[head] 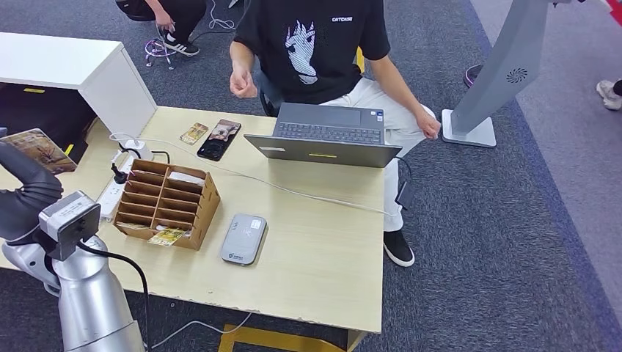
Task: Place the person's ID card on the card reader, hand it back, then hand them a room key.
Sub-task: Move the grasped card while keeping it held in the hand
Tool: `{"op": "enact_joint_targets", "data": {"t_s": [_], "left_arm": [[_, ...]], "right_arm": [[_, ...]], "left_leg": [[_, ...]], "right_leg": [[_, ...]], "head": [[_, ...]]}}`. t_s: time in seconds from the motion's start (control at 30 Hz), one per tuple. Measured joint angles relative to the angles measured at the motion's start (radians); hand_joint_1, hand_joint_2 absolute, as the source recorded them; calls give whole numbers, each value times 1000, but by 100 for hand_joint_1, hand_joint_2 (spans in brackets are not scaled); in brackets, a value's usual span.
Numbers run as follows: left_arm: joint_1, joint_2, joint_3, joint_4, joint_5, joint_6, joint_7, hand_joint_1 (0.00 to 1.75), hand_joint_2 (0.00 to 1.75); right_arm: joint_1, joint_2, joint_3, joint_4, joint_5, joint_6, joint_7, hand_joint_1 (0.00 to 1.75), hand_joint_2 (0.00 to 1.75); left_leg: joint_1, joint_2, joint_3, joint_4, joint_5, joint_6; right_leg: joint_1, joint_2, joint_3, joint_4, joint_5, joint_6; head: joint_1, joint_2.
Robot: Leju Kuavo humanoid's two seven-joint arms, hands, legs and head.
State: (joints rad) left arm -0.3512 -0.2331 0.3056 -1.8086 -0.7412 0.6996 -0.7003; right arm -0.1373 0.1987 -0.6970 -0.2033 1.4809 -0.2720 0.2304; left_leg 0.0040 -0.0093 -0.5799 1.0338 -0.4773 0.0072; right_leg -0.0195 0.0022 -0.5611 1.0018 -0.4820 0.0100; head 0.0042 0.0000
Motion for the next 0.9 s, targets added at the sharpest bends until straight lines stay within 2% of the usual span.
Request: {"op": "enact_joint_targets", "data": {"t_s": [0.77, 0.9], "left_arm": [[2, 0, -5, 1, -2, 0, 8, 175, 175], [49, -5, -12, 93, 11, 0, 61, 175, 175]], "right_arm": [[0, 0, 0, 0, 0, 0, 0, 0, 175], [2, 0, 1, 0, -6, -8, -2, 0, 175]], "left_leg": [[0, 0, 0, 0, 0, 0], [-1, 0, 0, 0, 0, 0]], "right_leg": [[0, 0, 0, 0, 0, 0], [-1, 0, -1, 0, 0, 0]], "head": [[0, 0], [0, 0]]}}
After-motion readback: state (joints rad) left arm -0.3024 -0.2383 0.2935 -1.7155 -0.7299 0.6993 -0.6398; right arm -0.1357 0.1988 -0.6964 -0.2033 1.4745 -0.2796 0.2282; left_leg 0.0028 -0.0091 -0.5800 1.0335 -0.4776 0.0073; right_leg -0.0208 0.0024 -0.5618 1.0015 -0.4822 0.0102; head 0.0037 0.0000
